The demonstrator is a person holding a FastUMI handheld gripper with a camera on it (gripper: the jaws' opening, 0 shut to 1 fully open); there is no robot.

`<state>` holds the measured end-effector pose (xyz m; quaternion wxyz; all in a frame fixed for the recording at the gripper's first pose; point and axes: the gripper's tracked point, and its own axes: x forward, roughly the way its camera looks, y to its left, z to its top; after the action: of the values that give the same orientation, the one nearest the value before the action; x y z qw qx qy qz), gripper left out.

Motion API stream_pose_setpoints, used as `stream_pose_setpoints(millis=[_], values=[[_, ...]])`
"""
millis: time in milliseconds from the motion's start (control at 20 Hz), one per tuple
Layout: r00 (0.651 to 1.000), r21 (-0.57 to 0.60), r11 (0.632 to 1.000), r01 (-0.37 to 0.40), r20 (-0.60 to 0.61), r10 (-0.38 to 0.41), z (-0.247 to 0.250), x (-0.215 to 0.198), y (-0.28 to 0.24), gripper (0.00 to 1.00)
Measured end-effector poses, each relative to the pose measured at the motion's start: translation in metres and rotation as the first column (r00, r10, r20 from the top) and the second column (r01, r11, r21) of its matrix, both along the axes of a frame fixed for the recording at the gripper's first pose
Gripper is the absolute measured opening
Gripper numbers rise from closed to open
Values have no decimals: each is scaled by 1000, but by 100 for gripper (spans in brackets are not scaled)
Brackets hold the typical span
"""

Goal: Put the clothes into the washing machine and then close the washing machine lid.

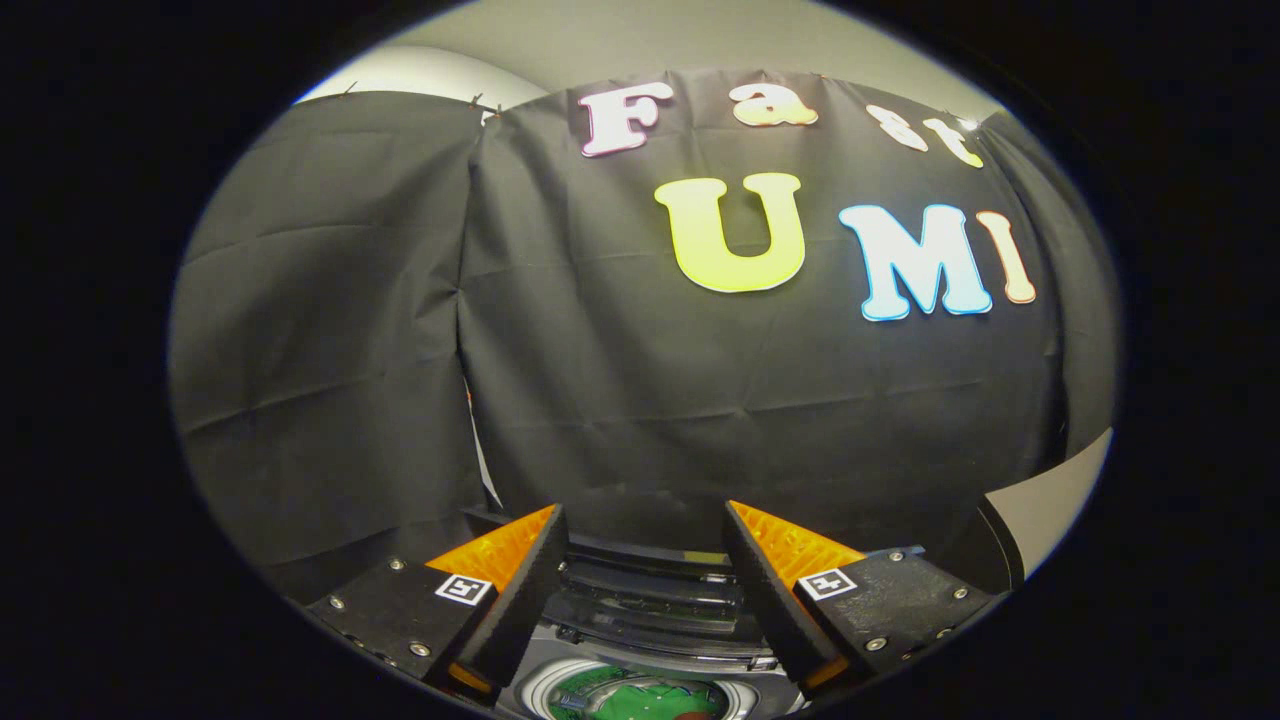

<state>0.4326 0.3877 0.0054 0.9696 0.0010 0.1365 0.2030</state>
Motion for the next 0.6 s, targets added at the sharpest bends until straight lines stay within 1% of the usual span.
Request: stream_pose_setpoints(millis=[300, 500, 600], values=[[989, -30, 998, 57, -133, -61, -16, 40, 9, 96], [964, -34, 995, 91, -249, -96, -31, 58, 17, 96], [945, -43, 994, 103, -307, -111, -41, 65, 21, 96]])
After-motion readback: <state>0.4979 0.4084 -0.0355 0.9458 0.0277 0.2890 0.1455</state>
